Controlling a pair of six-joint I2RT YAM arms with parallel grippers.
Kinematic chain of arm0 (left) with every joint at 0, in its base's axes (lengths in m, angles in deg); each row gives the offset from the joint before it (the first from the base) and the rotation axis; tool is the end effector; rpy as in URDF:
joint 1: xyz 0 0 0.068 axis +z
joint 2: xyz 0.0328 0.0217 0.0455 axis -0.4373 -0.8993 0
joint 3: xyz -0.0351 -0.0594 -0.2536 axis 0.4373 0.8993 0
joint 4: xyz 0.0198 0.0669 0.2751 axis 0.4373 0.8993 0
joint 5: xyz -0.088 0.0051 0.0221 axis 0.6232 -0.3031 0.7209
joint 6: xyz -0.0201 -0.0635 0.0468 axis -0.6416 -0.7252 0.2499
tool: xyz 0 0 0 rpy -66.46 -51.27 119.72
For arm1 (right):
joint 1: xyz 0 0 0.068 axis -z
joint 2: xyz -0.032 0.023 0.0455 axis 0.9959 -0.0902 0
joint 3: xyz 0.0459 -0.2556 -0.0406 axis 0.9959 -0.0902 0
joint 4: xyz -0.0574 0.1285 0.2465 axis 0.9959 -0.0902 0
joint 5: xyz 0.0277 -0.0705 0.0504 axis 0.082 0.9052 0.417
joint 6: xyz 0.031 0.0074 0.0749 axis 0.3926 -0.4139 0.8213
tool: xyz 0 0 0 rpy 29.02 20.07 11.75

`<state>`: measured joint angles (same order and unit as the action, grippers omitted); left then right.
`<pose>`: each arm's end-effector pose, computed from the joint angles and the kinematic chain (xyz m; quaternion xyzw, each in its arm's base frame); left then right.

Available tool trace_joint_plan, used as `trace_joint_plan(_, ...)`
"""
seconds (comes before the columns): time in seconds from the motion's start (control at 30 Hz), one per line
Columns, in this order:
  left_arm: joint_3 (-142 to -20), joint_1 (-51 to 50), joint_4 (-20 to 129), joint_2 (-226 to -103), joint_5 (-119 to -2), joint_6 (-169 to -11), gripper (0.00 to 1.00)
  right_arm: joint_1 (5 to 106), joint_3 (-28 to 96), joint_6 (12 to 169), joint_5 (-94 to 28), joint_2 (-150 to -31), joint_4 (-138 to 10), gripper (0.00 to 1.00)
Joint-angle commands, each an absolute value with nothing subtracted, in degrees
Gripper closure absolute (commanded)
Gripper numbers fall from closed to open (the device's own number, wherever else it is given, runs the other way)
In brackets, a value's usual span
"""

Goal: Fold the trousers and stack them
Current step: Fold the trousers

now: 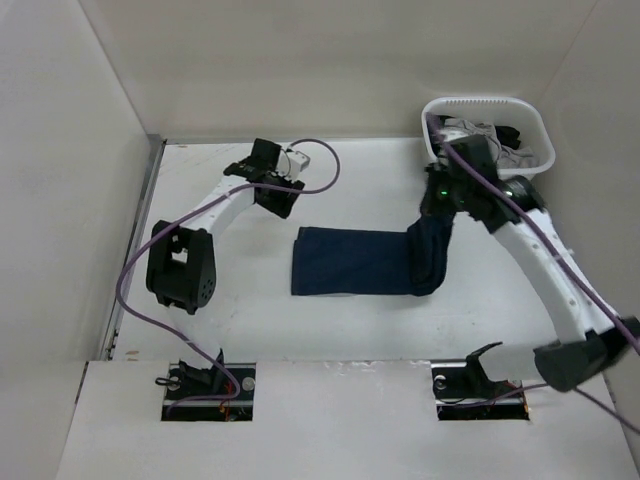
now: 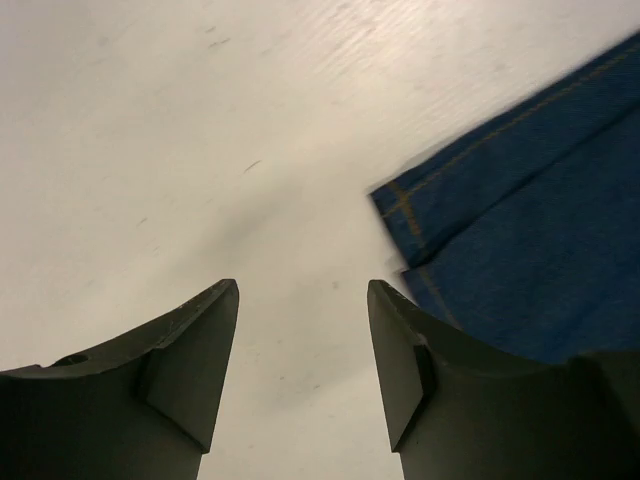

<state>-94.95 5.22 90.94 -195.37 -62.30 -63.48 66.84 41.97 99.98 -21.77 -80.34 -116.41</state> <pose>0.4157 -0.1658 0.1996 0.3062 0.9024 -0.0701 0.2950 0.2846 0.0878 0.3775 -0.0022 0.9064 0.0961 0.4112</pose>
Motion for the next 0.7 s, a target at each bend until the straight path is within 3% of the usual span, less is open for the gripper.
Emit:
trace_joint_plan(0.0, -93.3, 8.3, 90.1, -191.4, -63.3, -63.5, 0.47, 54.7, 50.4, 99.8, -16.3, -90.6, -125.9, 1.00)
trace_joint_plan(0.27, -91.9, 19.5, 90.0, -190.3, -63.2, -63.4, 0.47, 37.6, 62.4, 106.4, -15.9, -112.4, -120.5, 0.97)
trace_joint_plan(0.47, -89.2, 24.2, 88.6, -191.2, -62.7, -63.3, 0.47, 34.4, 65.9, 111.2, -19.3, -121.5, -110.0, 0.94)
trace_joint_plan(0.53, -88.0, 24.5, 87.8, -192.5, -63.1, -62.8, 0.47, 34.3, 65.0, 112.5, -20.9, -123.4, -106.8, 0.89)
trace_joint_plan(0.57, -87.4, 24.5, 87.5, -193.3, -63.2, -62.6, 0.48, 34.3, 64.7, 112.8, -21.5, -124.4, -105.6, 0.86)
trace_joint_plan(0.6, -87.1, 24.4, 87.4, -194.0, -63.2, -62.2, 0.48, 34.2, 64.6, 113.3, -22.1, -125.2, -104.7, 0.74)
trace_joint_plan(0.67, -86.6, 24.2, 86.7, -195.1, -63.3, -61.9, 0.48, 34.1, 64.4, 113.5, -24.6, -126.2, -102.1, 0.39)
